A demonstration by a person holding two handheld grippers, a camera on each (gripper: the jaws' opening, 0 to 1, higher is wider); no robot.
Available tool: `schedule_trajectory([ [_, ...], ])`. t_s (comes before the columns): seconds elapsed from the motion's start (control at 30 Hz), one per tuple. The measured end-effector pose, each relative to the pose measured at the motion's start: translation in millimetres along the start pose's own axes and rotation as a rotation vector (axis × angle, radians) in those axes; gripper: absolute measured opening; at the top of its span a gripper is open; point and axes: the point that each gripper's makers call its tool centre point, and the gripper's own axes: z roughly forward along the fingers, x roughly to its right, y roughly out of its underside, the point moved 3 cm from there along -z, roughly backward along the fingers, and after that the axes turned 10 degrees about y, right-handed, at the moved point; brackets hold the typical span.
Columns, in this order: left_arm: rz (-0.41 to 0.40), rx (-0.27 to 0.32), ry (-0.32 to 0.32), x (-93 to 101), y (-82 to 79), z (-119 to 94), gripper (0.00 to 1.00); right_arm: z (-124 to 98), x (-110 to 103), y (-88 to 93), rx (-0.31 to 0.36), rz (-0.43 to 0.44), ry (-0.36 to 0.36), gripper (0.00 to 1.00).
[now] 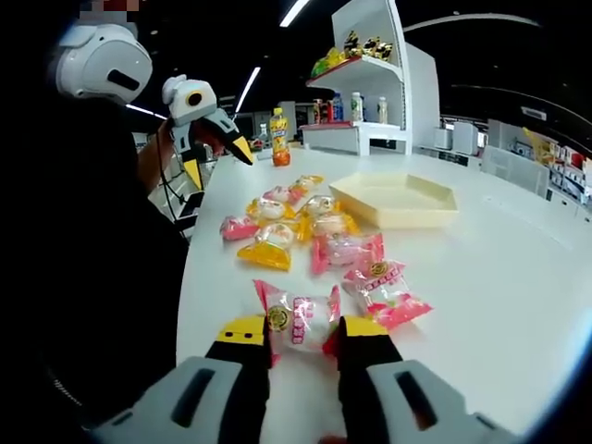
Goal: Pick up the marshmallows scattered on the table and place them into the bowl on the table
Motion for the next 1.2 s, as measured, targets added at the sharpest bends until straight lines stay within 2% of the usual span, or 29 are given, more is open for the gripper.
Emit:
schedule_trajectory([
  [0.13, 0.009, 0.013, 0.01, 1.4, -3.8, -1, 0.47, 0, 0, -0.3, -0.001, 0.005, -0.004, 0.27],
  [0.47, -0.001, 0.008, 0.008, -1.7, -1.6, 1, 0.47, 1, 0, -1.0, 0.009, 0.008, -0.004, 0.28],
  [0.63, 0.0, 0.003, 0.009, -2.0, -0.6, 1, 0.47, -5, 1, -12.6, 0.07, 0.018, -0.003, 0.28],
  [1.2, -0.01, -0.008, 0.011, -2.2, 3.7, 3, 0.47, -5, -4, -25.9, 0.161, 0.03, -0.011, 0.28],
])
